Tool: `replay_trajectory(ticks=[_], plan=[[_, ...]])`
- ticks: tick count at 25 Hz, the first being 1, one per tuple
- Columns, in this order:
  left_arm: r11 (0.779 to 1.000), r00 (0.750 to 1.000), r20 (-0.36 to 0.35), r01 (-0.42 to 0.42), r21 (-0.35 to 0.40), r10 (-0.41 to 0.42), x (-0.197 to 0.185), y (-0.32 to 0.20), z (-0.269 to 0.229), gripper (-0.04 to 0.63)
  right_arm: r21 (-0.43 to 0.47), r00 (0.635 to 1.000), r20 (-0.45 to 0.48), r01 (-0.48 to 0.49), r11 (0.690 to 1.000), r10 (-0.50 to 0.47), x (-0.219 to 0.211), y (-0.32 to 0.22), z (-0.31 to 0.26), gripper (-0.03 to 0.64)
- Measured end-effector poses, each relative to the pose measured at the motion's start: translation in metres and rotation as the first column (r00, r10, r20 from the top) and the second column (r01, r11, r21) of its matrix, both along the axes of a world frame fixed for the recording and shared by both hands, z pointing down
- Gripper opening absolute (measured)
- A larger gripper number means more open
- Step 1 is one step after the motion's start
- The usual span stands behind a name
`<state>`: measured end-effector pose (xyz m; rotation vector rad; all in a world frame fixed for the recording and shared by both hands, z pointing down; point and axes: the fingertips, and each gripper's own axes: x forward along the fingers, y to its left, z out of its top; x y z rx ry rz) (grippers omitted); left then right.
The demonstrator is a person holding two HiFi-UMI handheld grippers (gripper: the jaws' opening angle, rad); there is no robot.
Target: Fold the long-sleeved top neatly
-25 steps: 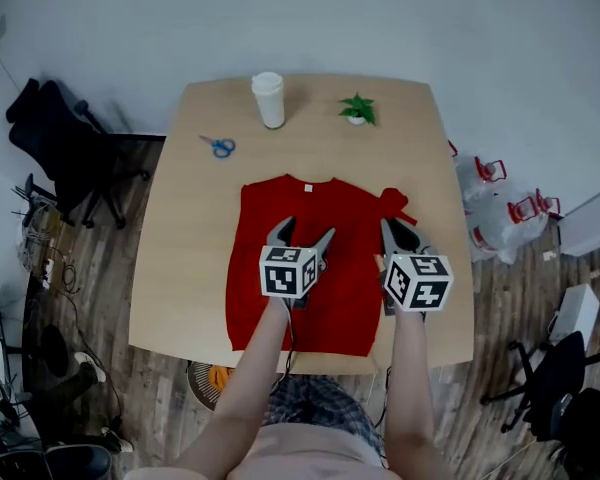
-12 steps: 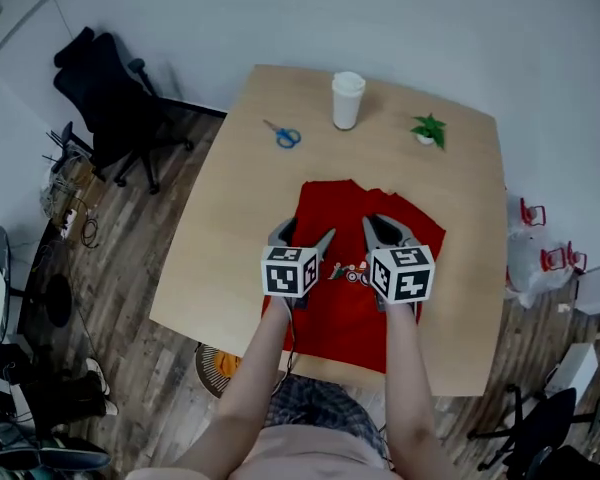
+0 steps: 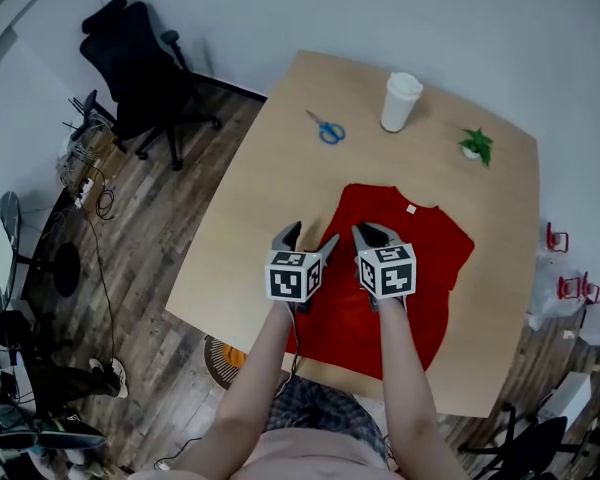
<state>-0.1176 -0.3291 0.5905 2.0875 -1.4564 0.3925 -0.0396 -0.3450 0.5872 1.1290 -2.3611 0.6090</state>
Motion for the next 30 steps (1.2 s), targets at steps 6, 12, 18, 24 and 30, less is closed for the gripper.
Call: replay_trajectory(ticks=[6, 12, 18, 24, 30], plan=[[0.999, 0.999, 0.001, 0.04, -0.018, -0.04, -0.028, 0.0, 0.009, 0.362, -0.07, 0.999, -0.04, 0.023, 0.997, -0.026, -0.02, -0.009, 0.037, 0.04], [0.997, 0.997, 0.002, 0.075, -0.022, -0.075, -0.047, 0.003, 0.011, 0.362, -0.082, 0.999, -0.021, 0.038, 0.996, -0.04, -0.039, -0.013, 0.05, 0.057], [0.995, 0.995, 0.007, 0.098, -0.014, -0.098, -0.057, 0.006, 0.008, 0.362, -0.084, 0.995, 0.098, 0.033, 0.996, -0.025, -0.055, -0.017, 0.035, 0.204], [0.998, 0.998, 0.008, 0.061, 0.002, -0.061, -0.044, 0.005, -0.001, 0.362, -0.053, 0.988, 0.143, -0.045, 0.998, 0.052, -0.031, -0.017, 0.012, 0.258], [1.0, 0.999, 0.038, -0.024, 0.014, 0.024, -0.006, -0.007, -0.009, 0.362, 0.008, 0.98, 0.131, -0.149, 0.989, 0.147, 0.033, -0.015, -0.016, 0.265]])
